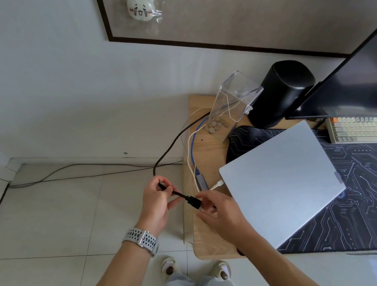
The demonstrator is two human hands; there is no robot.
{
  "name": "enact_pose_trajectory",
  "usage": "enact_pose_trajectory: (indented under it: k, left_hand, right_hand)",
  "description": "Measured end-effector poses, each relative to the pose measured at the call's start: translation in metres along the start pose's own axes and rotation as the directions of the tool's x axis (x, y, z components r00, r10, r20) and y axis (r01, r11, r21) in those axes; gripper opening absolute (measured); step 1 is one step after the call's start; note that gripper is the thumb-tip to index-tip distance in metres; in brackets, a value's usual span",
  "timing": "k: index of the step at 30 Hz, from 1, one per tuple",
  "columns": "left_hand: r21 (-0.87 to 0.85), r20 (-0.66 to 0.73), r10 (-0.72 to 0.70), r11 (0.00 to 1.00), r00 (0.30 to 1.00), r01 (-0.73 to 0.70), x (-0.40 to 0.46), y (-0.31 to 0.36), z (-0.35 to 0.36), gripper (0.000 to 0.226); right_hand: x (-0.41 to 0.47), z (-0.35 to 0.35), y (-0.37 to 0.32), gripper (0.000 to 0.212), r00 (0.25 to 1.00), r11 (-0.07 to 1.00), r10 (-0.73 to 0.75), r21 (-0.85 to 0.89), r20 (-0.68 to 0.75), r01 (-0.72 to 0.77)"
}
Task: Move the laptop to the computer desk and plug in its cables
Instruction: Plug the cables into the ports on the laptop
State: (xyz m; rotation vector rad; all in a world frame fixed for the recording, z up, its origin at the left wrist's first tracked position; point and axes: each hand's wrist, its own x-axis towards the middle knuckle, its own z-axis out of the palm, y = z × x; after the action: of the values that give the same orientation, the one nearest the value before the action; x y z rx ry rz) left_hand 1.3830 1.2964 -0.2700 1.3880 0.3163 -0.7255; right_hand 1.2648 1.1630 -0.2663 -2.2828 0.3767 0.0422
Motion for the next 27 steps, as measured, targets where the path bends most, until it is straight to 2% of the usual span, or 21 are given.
enact_pose_trajectory:
  k: [4, 8, 9, 10, 11, 12, 13, 14, 15, 16, 17, 19, 20, 21, 24, 25, 27]
  left_hand:
    - [-0.057, -0.05, -0.054, 0.997, 0.997, 0.051, -0.009, -0.021, 0.0, 0.022]
    - [-0.08, -0.033, -0.111, 0.991, 0.993, 0.108, -0.02, -0.032, 0.0, 0.019]
    - [-0.041, -0.023, -0.133, 0.99, 0.991, 0.132, -0.022, -0.037, -0.002, 0.017]
    - [0.068, -0.025, -0.125, 0.99, 0.992, 0.127, -0.023, -0.042, -0.004, 0.014]
    - [0.299, -0.041, -0.047, 0.953, 0.998, 0.057, -0.024, -0.05, -0.008, 0.013]
    - [0.604, -0.034, 0.125, 0.793, 0.992, -0.079, -0.026, -0.055, -0.01, 0.012]
    - [0.815, 0.024, 0.325, 0.541, 0.945, -0.207, -0.028, -0.059, -0.011, 0.011]
    - [0.896, 0.129, 0.481, 0.318, 0.867, -0.31, -0.03, -0.061, -0.011, 0.011]
    - [0.906, 0.226, 0.547, 0.186, 0.806, -0.38, -0.032, -0.06, -0.008, 0.012]
    - [0.893, 0.289, 0.555, 0.139, 0.78, -0.429, -0.036, -0.059, -0.002, 0.013]
    - [0.87, 0.335, 0.517, 0.151, 0.788, -0.469, -0.038, -0.058, 0.005, 0.016]
    - [0.849, 0.402, 0.321, 0.22, 0.858, -0.48, -0.037, -0.061, 0.015, 0.027]
    - [0.838, 0.416, 0.24, 0.274, 0.877, -0.472, -0.035, -0.061, 0.019, 0.029]
    - [0.812, 0.416, 0.215, 0.35, 0.884, -0.467, -0.033, -0.062, 0.022, 0.029]
    - [0.672, 0.381, 0.236, 0.594, 0.894, -0.443, -0.026, -0.062, 0.029, 0.018]
    - [0.64, 0.366, 0.251, 0.631, 0.896, -0.438, -0.025, -0.062, 0.032, 0.014]
    - [0.624, 0.328, 0.319, 0.633, 0.889, -0.458, -0.021, -0.064, 0.037, 0.011]
  right_hand:
    - [-0.008, 0.009, 0.007, 0.024, 0.999, 0.992, -0.012, -0.123, -0.048, 0.006]
    - [-0.012, 0.01, 0.013, 0.019, 0.998, 0.974, -0.039, -0.226, -0.046, 0.027]
    - [-0.013, 0.011, 0.015, 0.018, 0.998, 0.97, -0.05, -0.238, -0.03, 0.041]
    - [-0.015, 0.01, 0.018, 0.018, 0.998, 0.966, -0.062, -0.251, -0.017, 0.055]
    - [-0.017, 0.009, 0.02, 0.017, 0.997, 0.963, -0.073, -0.26, -0.01, 0.068]
    - [-0.019, 0.009, 0.023, 0.017, 0.997, 0.964, -0.081, -0.254, -0.004, 0.077]
    - [-0.02, 0.008, 0.026, 0.018, 0.996, 0.968, -0.086, -0.236, 0.001, 0.083]
    - [-0.021, 0.007, 0.028, 0.018, 0.996, 0.973, -0.09, -0.211, 0.006, 0.09]
    - [-0.02, 0.006, 0.031, 0.019, 0.995, 0.979, -0.098, -0.18, 0.011, 0.098]
    - [-0.02, 0.005, 0.033, 0.021, 0.994, 0.982, -0.109, -0.152, 0.024, 0.111]
    - [-0.019, 0.003, 0.036, 0.023, 0.992, 0.984, -0.12, -0.129, 0.032, 0.124]
    - [-0.017, -0.001, 0.039, 0.027, 0.989, 0.984, -0.141, -0.104, 0.034, 0.144]
    - [-0.016, -0.003, 0.039, 0.027, 0.986, 0.981, -0.159, -0.109, 0.04, 0.162]
    - [-0.015, -0.005, 0.039, 0.027, 0.983, 0.977, -0.176, -0.118, 0.045, 0.18]
    - [-0.011, -0.012, 0.036, 0.025, 0.979, 0.969, -0.203, -0.137, 0.031, 0.206]
    - [-0.01, -0.015, 0.034, 0.025, 0.976, 0.964, -0.217, -0.148, 0.034, 0.219]
    - [-0.006, -0.023, 0.035, 0.025, 0.972, 0.955, -0.234, -0.182, 0.032, 0.236]
